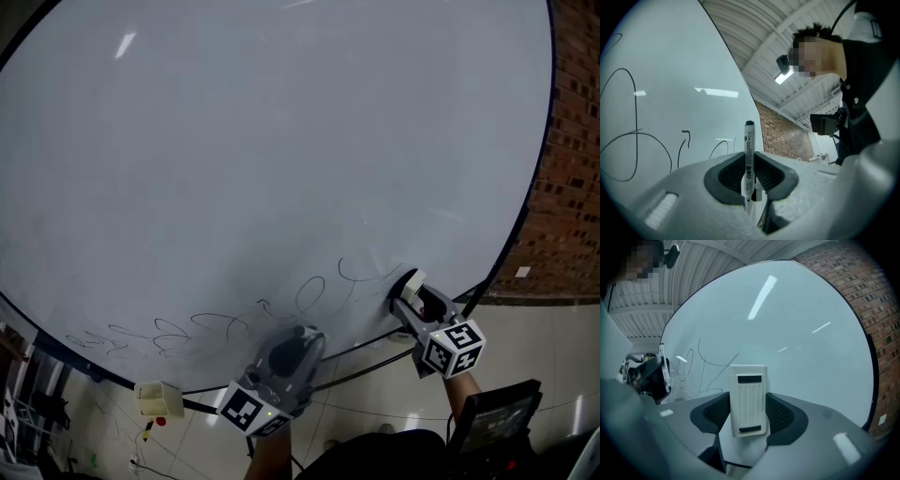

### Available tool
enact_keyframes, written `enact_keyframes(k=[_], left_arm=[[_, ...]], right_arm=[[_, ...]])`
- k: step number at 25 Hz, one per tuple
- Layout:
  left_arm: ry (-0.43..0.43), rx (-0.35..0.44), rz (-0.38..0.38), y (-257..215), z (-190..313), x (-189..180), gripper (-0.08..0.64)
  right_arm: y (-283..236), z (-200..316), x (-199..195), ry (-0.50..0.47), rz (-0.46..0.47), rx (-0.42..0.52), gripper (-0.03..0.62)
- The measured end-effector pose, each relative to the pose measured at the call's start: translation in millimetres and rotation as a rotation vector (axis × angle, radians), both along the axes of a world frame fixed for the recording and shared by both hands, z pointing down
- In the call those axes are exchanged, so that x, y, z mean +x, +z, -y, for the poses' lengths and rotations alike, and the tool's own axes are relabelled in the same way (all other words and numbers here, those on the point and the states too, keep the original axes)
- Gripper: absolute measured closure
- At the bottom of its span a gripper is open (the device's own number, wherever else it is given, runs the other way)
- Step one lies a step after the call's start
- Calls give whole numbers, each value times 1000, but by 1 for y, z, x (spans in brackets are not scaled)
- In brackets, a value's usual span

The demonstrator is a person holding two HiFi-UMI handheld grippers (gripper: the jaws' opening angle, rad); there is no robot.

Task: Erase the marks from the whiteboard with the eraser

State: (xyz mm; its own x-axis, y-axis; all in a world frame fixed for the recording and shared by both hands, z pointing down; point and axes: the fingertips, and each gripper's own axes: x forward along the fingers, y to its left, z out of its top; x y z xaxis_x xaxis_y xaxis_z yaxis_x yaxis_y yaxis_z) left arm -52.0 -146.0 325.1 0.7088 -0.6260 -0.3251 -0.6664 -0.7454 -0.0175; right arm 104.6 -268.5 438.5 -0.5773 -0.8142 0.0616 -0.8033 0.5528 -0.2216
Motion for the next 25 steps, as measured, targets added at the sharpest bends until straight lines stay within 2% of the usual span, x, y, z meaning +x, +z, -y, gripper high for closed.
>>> enact_keyframes(k=[4,10,14,21,25], left_arm=[[17,1,14,0,-4,-2,503],[33,-3,20,1,-11,-11,503],[30,6,3,-1,-15,-20,503],[8,22,-30,-2,-18,-37,503],[-3,23,-41,-2,-17,-43,503]], right_arm=[[27,0,1,12,3,-46,353],[9,-1,1,47,22,-60,353],[-51,-1,-4,57,17,25,353],[-183,-11,-17,54,47,256,353],[-212,-13,-18,53,66,321,353]])
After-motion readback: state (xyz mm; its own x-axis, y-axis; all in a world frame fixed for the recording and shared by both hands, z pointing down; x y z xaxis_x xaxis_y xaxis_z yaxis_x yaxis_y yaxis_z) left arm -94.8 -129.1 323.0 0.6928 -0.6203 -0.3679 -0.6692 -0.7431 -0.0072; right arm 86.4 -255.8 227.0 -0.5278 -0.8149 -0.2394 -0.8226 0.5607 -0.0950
